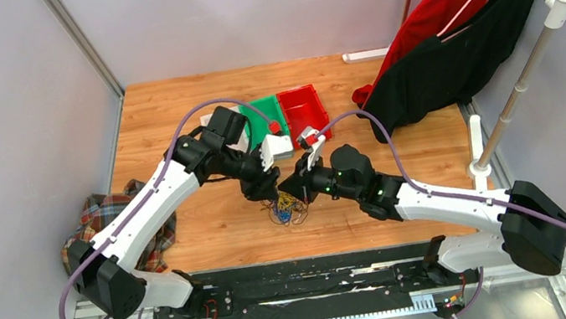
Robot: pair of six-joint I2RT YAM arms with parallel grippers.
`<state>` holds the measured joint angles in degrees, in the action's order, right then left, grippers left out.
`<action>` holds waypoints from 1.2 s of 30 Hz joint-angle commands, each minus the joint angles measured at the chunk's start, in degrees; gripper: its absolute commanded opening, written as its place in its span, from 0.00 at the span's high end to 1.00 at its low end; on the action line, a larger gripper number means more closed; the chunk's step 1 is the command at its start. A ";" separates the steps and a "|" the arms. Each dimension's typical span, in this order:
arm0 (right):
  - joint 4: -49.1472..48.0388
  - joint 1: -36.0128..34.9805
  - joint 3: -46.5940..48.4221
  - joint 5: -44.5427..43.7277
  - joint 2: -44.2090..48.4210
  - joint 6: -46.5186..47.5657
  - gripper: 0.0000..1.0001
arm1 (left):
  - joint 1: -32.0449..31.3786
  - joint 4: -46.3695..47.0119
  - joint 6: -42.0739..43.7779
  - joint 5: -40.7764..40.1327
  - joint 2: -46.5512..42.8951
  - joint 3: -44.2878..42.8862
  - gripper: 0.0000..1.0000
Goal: Untangle the cables
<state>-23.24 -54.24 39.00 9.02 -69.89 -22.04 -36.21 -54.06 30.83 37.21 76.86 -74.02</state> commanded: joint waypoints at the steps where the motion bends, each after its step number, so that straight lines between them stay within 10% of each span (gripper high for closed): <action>1: -1.14 0.18 2.51 3.81 -0.58 -0.73 0.99 | -0.87 0.85 2.06 -1.15 2.48 -0.21 0.58; 9: -0.63 0.19 1.62 4.08 -0.34 -1.09 0.99 | -0.90 2.72 0.34 -3.83 -0.03 0.29 0.99; 16: -0.55 0.19 -0.18 -3.57 1.39 -0.91 0.98 | -0.88 2.78 -6.85 -4.97 -3.89 0.03 0.99; 24: -4.45 -1.56 0.28 -15.69 0.08 -0.95 0.61 | -0.90 3.85 -20.27 -5.35 -3.00 0.10 0.99; 36: -10.56 -3.14 0.53 -17.22 -6.03 -3.11 0.54 | -0.94 2.95 -21.20 3.64 -2.81 -4.32 0.99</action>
<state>-28.23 -56.62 39.64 -6.52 -74.13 -23.31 -36.75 -51.57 10.24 36.01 74.41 -74.96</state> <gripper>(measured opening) 0.449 0.017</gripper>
